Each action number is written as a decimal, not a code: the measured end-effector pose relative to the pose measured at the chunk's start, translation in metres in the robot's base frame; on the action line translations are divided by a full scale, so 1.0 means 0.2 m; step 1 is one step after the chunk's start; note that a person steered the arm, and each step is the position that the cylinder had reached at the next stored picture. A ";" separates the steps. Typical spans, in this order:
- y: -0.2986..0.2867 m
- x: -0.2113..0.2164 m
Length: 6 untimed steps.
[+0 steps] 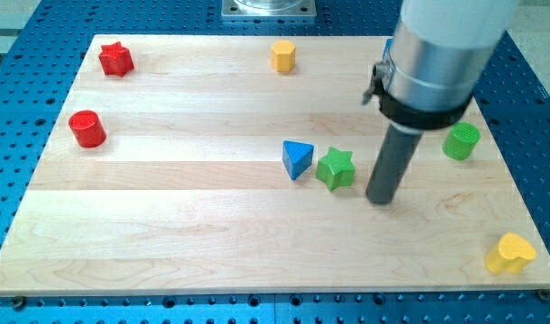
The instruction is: Push the yellow heart vertical to the green circle
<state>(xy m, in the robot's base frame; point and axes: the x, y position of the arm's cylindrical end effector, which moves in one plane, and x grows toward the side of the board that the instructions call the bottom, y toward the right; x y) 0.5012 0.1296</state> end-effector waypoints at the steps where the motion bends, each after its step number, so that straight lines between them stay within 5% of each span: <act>1: -0.13 -0.08; 2: -0.51 -0.07; 6: -0.26 -0.17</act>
